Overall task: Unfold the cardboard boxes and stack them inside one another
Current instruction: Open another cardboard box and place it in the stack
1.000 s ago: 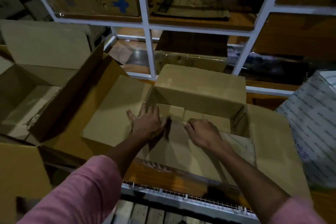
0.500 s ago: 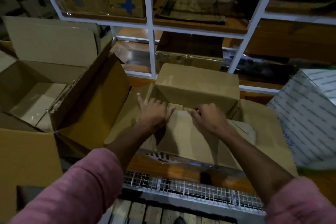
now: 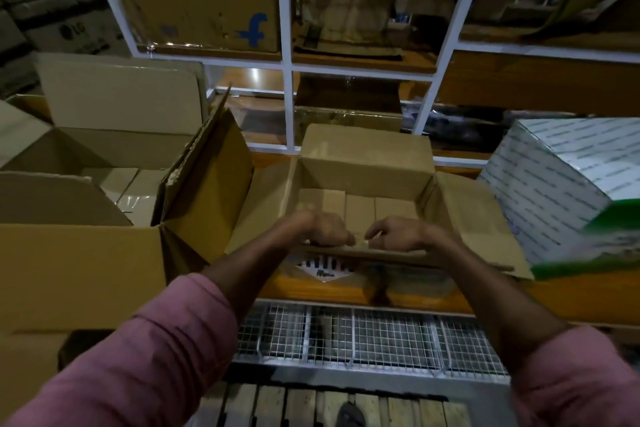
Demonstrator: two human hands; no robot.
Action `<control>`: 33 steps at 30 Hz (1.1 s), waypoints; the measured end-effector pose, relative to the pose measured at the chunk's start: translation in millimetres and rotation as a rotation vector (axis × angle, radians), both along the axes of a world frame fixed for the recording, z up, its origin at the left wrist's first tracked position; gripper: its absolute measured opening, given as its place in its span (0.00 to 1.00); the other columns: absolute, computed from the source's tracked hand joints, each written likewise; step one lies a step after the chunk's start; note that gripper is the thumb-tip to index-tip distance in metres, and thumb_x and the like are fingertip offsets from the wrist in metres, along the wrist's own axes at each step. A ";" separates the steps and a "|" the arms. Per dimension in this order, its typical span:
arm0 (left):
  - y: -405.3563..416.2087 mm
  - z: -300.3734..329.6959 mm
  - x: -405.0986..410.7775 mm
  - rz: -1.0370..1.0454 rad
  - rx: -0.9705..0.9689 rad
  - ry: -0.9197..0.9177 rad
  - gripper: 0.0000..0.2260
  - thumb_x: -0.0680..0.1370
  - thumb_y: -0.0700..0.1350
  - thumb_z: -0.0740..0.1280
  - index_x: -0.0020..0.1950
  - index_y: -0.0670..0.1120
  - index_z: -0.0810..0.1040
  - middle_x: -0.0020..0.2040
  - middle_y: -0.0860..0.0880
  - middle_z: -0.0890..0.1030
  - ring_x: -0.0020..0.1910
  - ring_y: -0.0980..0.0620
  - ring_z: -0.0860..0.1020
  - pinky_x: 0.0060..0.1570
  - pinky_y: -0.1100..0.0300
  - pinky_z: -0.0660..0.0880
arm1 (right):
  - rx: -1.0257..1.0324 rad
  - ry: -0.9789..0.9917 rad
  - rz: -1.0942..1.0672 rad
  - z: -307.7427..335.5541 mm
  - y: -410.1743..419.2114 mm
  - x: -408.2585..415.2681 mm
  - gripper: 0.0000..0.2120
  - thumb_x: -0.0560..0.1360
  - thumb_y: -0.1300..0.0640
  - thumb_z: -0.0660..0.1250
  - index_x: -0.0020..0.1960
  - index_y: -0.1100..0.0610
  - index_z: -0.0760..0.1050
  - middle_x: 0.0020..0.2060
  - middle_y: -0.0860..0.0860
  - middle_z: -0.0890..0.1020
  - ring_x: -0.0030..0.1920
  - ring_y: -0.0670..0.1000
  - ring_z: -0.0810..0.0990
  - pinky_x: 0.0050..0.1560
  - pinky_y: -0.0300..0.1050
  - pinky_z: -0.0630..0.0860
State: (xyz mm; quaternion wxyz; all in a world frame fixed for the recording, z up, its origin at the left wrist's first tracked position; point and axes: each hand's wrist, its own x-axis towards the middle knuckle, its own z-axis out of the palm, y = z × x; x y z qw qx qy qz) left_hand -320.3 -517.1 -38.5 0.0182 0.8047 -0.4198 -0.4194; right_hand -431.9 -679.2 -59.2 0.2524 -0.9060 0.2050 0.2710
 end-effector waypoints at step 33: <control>94.1 -149.2 -65.1 0.367 -0.381 -0.590 0.39 0.79 0.68 0.61 0.83 0.58 0.45 0.84 0.46 0.47 0.79 0.35 0.50 0.73 0.35 0.56 | -0.594 -0.417 -0.539 -122.4 45.2 -140.3 0.34 0.74 0.34 0.68 0.75 0.47 0.64 0.77 0.54 0.64 0.70 0.68 0.64 0.65 0.70 0.66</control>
